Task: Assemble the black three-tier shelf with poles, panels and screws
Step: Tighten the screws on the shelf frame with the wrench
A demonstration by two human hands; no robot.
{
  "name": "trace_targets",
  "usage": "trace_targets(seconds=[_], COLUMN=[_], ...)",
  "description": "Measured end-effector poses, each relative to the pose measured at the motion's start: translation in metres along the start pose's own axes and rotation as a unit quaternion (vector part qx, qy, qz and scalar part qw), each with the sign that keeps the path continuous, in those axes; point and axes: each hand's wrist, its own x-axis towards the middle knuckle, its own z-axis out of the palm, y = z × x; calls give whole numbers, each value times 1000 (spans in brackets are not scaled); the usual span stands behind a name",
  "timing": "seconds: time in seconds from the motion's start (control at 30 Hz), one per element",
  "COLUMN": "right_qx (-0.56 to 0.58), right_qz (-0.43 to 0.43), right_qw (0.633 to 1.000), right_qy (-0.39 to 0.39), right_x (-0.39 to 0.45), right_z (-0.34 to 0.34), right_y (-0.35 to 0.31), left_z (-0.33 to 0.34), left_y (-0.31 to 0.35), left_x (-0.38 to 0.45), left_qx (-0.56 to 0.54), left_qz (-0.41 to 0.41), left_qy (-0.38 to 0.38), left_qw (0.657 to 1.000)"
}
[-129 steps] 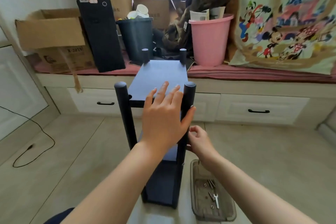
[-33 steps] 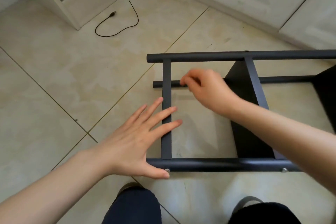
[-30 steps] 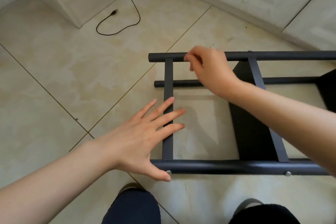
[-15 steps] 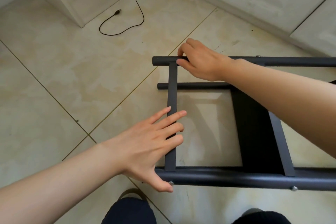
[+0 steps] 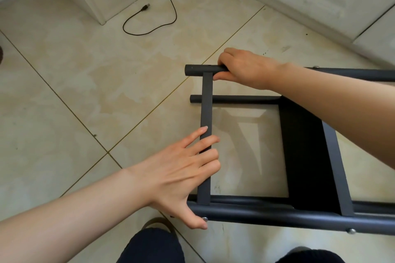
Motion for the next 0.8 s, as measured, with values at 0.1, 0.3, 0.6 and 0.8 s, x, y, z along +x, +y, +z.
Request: trace_targets(seconds=[0.1,0.3,0.6,0.8], right_qx=[1,13,308,563], right_qz=[0,9,131,228], right_qw=[1000,992,924,793], right_qy=[27,126,184,-47], right_x=[-1,-15,-101,-135], right_z=[2,1,16,46], right_y=[-2,-12,-71,-102], left_z=[3,13,30,49], left_y=[0,2,14,28], left_x=[0,-6,-22,-28], left_qx=[-7,-34,-145,-311], left_qz=[5,-1,-72,-111], left_qy=[15,29,70,138], left_qw=[1000,999,984,934])
